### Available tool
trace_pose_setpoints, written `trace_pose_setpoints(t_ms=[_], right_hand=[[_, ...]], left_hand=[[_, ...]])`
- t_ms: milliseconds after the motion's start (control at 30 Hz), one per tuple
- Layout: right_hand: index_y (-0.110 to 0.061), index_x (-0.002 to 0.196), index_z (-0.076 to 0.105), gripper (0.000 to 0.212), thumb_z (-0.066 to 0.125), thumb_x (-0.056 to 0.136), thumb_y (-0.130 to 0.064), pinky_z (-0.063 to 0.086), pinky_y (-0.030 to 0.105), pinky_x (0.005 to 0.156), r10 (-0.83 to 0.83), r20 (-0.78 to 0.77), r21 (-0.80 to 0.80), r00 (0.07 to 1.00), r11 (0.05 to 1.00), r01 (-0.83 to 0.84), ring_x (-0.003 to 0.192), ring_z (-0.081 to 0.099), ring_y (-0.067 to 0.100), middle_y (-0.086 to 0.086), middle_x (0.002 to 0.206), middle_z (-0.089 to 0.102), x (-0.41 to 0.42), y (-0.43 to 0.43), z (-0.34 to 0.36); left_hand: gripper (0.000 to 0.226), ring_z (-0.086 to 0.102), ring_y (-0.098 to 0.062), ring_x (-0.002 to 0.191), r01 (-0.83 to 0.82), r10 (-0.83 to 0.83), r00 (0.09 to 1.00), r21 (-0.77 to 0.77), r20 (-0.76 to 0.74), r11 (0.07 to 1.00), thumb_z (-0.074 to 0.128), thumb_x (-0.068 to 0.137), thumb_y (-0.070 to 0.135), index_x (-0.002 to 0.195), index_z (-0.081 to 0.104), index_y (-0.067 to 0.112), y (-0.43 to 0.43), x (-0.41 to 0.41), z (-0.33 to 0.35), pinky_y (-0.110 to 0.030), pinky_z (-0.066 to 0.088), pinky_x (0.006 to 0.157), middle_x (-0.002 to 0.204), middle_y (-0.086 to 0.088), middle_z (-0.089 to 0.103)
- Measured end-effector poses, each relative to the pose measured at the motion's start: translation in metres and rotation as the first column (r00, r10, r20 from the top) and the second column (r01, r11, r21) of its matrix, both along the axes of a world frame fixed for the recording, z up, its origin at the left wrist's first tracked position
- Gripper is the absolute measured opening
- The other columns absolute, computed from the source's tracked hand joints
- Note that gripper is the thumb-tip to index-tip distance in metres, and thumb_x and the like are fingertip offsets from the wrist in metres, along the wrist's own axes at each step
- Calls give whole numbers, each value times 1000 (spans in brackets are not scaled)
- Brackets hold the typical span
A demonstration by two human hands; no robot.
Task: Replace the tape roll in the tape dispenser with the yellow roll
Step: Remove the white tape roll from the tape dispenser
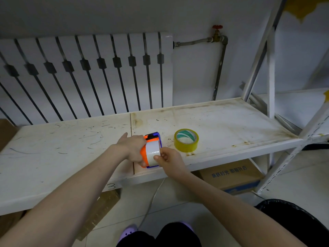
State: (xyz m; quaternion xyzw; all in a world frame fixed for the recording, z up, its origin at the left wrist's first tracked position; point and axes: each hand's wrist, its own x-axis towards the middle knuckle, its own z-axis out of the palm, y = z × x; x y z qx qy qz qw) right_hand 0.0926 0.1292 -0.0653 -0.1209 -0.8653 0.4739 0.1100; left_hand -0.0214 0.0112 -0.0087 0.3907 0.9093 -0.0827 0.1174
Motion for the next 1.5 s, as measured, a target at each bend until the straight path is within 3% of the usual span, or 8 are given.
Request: trace_pose_setpoints(t_ms=[233,433,733,900,1067,1233,1333,1500], right_hand=[[-11,85,60,8,61,88,-18,55,36,75,-138,-39,-264,990,957,123,76,62,17,1,77,62,9,7,-15],[-16,88,56,6,56,91,-21,42,19,62,-141,-41,-219,989,967,129,74,57,10,-4,78,59,2,7,-7],[-7,107,55,20,48,96,-21,40,18,62,-185,-50,-10,981,983,185,87,52,18,3,93,54,-3,3,9],[-9,99,56,8,51,94,-13,56,39,76,-156,-1,-538,988,833,131,95,60,29,12,98,60,-4,8,22],[-14,90,48,9,50,95,-22,33,8,52,-206,-88,-29,974,978,205,65,45,1,-6,75,47,8,8,24],[-13,75,53,20,52,94,-19,48,19,58,-190,-79,-401,979,905,143,71,55,15,0,73,52,7,12,33],[-14,73,49,22,51,94,-21,44,20,60,-218,-106,-239,970,953,188,69,51,13,1,73,50,8,11,36],[-31,69,39,30,50,95,-20,39,5,53,-135,-252,-215,958,973,80,62,43,2,-12,69,42,17,3,33]], left_hand=[[83,46,-21,118,-136,68,970,289,234,948,79,66,33,136,35,20,-2,11,-13,-38,41,100,133,-2,43],[15,62,-35,101,-570,118,802,691,586,444,58,90,11,104,61,5,-14,45,-38,-45,48,91,107,-20,66],[22,60,-32,90,-525,252,850,714,462,462,51,94,20,99,64,2,7,39,-37,-39,48,83,96,-16,67],[24,58,-30,88,-499,214,865,734,453,462,49,95,19,100,62,0,12,37,-24,-38,45,80,95,-15,64],[16,55,-26,86,-590,227,806,716,546,373,47,96,20,91,56,7,17,46,-23,-43,47,84,91,-13,59],[19,55,-26,84,-629,173,777,740,605,239,45,97,21,92,55,5,20,53,-8,-45,50,81,91,-16,58],[25,55,-26,89,-663,182,748,731,639,158,42,98,21,105,57,3,25,58,-7,-34,50,68,96,-13,58],[20,56,-27,85,-679,204,719,734,665,2,42,97,22,89,56,9,23,64,-13,-46,51,83,92,-14,59]])
